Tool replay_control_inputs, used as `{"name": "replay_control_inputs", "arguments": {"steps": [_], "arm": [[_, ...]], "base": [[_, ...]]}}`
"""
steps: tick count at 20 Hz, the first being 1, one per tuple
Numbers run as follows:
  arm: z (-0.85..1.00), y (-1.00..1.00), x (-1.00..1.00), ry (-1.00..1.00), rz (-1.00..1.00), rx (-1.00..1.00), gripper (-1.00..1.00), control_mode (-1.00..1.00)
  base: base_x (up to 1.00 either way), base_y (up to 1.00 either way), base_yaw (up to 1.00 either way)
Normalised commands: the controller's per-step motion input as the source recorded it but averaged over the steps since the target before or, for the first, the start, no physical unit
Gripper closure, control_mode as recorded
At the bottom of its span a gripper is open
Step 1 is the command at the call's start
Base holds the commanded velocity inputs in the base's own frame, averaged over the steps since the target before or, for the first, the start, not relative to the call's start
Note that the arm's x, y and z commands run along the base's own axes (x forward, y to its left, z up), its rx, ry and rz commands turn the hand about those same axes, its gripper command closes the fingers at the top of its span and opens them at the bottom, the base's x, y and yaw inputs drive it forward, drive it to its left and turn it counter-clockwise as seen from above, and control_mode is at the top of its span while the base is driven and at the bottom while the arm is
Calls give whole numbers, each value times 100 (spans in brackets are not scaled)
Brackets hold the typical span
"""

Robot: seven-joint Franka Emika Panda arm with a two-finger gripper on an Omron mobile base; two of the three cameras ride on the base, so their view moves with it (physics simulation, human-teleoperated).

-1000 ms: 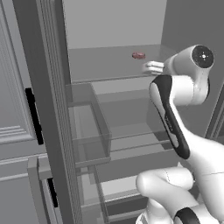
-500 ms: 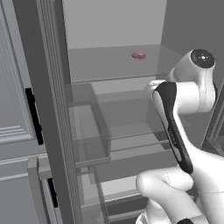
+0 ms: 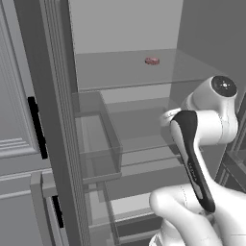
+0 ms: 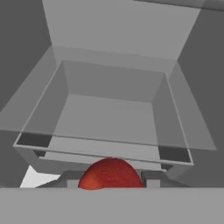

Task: Take the strawberry from the fridge and place it on top of the pancake, located on the dining counter.

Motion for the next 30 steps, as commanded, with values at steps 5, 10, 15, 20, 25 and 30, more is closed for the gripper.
{"name": "replay_control_inputs", "arguments": {"steps": [5,10,15,20,25,30], "arm": [[-3,0,-36,-1,-2,1,100,-100],[-19,0,-64,-7,-6,3,100,-100],[-21,0,-26,-2,-1,2,100,-100],[-4,0,-9,0,0,0,100,100],[0,0,0,0,0,0,100,100],[0,0,0,0,0,0,100,100]], "base": [[0,0,0],[0,0,0],[0,0,0],[-35,0,0],[-77,0,0],[-80,0,-8]]}}
